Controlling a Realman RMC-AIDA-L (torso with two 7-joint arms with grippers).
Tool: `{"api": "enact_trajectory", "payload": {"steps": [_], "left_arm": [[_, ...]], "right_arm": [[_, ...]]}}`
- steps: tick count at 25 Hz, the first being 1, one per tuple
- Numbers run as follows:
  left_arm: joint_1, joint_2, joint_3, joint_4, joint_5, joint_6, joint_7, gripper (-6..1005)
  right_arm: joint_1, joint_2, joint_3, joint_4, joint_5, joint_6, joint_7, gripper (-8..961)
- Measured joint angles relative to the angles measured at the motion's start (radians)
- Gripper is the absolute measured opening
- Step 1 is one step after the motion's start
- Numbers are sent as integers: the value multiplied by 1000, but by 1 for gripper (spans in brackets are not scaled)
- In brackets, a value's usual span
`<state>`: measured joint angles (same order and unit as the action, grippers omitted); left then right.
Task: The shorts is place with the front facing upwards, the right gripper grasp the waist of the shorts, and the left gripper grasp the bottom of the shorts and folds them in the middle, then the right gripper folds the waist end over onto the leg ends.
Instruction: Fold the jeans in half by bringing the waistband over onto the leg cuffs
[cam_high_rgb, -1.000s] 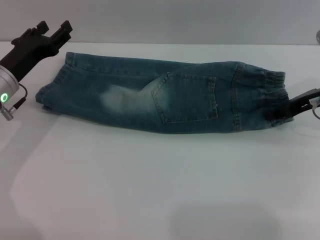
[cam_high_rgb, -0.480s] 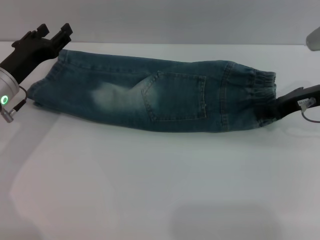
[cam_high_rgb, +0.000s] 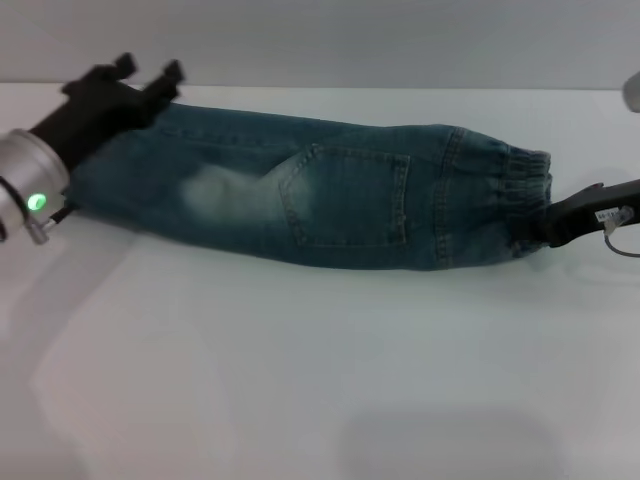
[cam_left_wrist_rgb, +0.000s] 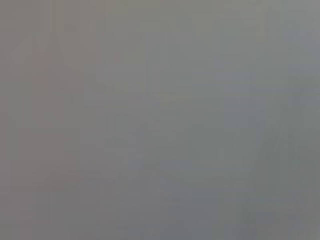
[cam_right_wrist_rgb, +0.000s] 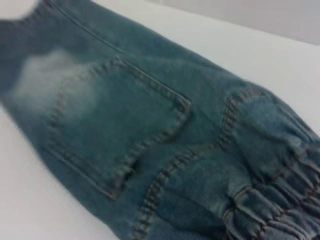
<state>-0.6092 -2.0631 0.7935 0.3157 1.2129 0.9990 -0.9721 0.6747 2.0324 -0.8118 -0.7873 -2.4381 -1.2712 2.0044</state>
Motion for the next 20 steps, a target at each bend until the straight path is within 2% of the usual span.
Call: {"api": "enact_trajectory", "payload": {"steps": [3,6,7,10,15,20], "left_arm": [[-15,-3,62,4,-1,-11,10,706],[-34,-7,131,0,-5,0,4,707],[-38,-8,152,1,-5,5,-2,707],[-78,-15,232,-20,-13,6,-12,707],[-135,-16,268,-93,-20,1,-12,707],[-141,-16,308,-119,-20,0,-10,707]], "right_arm": [[-37,-3,2,-57,62,-78,-4,53],[-140,-4,7,-233,208,-262,-3,42],[-140,-4,7,-233,208,-262,-3,42],[-212,-1,62,-379,330,-433,1,41],[-227,2,146,-440,359,-552,8,39],[-230,-5,217,-458,432,-675,4,37]]}}
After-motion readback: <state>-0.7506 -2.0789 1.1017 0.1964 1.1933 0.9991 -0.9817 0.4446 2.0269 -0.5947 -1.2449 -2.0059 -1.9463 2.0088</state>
